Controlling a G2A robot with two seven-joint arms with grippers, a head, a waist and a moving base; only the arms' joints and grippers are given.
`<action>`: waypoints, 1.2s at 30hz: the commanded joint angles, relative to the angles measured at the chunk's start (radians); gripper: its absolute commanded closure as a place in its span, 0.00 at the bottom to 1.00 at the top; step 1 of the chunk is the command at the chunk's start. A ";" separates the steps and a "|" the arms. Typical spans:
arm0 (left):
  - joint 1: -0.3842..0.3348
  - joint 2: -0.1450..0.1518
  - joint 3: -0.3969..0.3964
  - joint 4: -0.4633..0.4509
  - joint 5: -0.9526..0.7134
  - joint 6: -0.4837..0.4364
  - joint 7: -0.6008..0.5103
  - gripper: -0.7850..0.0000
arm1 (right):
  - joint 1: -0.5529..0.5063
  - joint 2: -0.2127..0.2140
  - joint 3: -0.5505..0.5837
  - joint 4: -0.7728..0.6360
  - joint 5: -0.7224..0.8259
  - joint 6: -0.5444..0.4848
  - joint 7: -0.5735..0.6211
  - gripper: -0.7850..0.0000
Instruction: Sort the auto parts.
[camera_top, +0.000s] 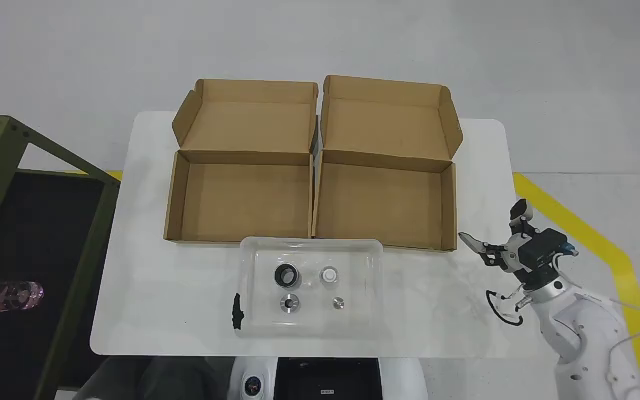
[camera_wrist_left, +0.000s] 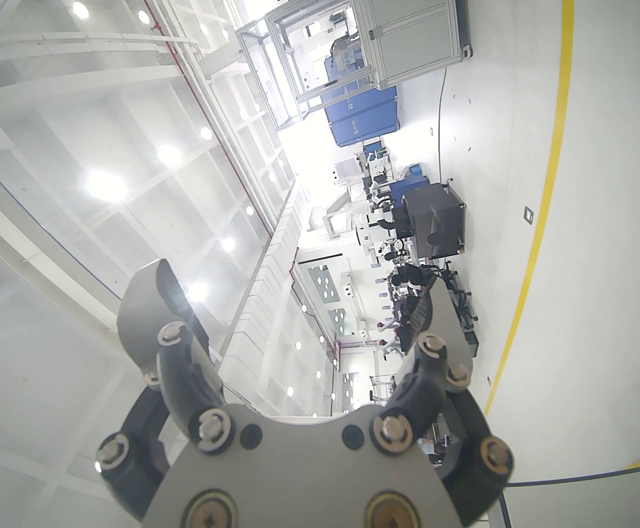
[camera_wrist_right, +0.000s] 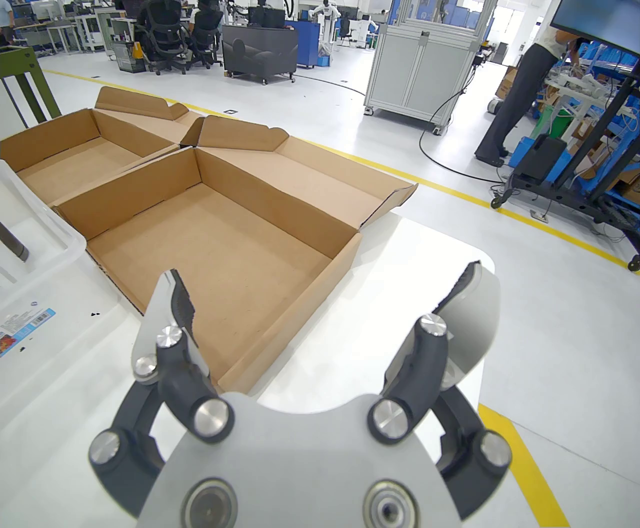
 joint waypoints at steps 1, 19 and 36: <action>0.000 0.000 0.000 0.000 0.000 0.000 0.000 0.00 | 0.000 0.000 0.000 0.000 0.000 0.000 0.000 0.00; 0.000 0.000 0.000 0.000 0.000 0.000 0.000 0.00 | 0.000 0.000 0.000 0.000 0.000 0.000 0.000 0.00; 0.000 0.000 0.000 0.000 0.000 0.000 0.000 0.00 | 0.042 0.009 -0.054 -0.044 0.005 -0.110 0.068 0.00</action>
